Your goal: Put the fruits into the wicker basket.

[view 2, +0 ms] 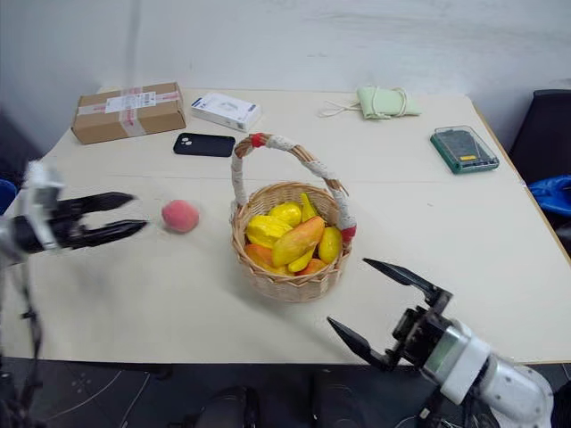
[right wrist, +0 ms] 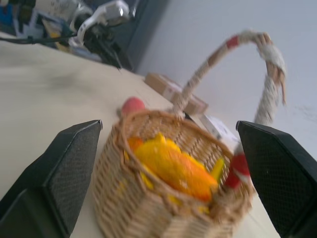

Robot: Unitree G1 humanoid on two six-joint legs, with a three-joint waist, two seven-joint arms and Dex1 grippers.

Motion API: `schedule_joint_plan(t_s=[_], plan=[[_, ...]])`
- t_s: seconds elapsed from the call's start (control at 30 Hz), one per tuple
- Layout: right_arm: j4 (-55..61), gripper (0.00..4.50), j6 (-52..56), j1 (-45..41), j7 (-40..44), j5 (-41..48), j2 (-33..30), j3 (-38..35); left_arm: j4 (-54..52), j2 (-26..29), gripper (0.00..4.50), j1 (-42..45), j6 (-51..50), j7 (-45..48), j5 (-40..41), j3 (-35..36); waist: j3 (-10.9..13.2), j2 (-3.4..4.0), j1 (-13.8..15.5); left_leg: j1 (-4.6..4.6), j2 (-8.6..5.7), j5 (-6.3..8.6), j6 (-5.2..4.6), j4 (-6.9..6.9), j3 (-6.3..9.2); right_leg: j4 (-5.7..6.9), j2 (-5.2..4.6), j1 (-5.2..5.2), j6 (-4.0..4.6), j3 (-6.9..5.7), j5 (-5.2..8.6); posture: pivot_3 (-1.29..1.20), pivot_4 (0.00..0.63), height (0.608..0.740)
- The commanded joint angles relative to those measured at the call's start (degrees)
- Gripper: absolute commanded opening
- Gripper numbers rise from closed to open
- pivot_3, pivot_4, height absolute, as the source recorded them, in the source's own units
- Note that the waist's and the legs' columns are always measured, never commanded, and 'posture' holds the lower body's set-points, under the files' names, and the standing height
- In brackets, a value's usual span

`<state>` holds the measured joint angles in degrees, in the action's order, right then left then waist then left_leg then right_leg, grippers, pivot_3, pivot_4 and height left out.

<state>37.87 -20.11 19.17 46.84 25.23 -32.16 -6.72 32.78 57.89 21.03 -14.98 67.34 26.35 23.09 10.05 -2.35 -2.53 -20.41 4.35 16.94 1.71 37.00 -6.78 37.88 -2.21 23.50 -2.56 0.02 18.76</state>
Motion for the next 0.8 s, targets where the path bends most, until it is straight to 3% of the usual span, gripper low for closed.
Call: schedule_joint_plan(t_s=[0.03,0.2,0.37,0.57,0.8], plan=[[1.11,4.50,2.37,-2.28,-0.62,1.96,-0.55,0.72,8.87,2.78,4.47,-5.36,6.57,-1.73,-1.86,5.87,0.00,-0.01,0.26,-0.03,-0.02,0.07,-0.05,0.00,-0.01,-0.02,-0.08,0.02,0.01,-0.05,0.04,0.00,0.150,0.740],[-0.54,4.50,4.41,-5.58,-0.45,1.77,-0.33,1.17,7.94,1.79,4.47,-11.20,10.61,-2.92,-0.26,10.79,-0.14,-0.45,1.71,-0.22,-0.07,0.34,-0.20,0.09,0.11,-0.11,-0.32,0.04,0.03,-0.32,0.13,0.00,0.150,0.740],[-1.39,4.50,6.02,-8.85,-1.30,0.94,0.56,2.64,-2.54,-1.35,4.47,-9.06,6.79,-3.13,0.54,7.24,-0.19,-0.53,2.52,-0.20,-0.12,0.29,-0.26,0.10,0.17,-0.12,-0.53,-0.10,0.11,-0.42,0.12,0.00,0.150,0.740],[-3.57,4.50,6.29,-11.63,-1.73,-0.48,1.69,3.73,-2.37,-7.77,4.47,10.17,4.80,-5.90,-5.50,-6.64,-0.21,-0.56,2.58,-0.23,-0.16,0.19,-0.26,0.07,0.14,-0.11,-0.56,-0.18,0.03,-0.58,0.06,0.00,0.150,0.740],[-2.35,4.50,6.72,-11.86,-3.66,-2.81,2.09,3.79,16.29,-18.39,4.47,28.19,10.17,-8.64,-13.07,-15.54,-0.18,-0.50,1.46,-0.48,-0.28,0.19,-0.20,0.23,-0.15,-0.14,-0.15,0.14,-0.13,-0.41,0.01,0.00,0.150,0.740]])
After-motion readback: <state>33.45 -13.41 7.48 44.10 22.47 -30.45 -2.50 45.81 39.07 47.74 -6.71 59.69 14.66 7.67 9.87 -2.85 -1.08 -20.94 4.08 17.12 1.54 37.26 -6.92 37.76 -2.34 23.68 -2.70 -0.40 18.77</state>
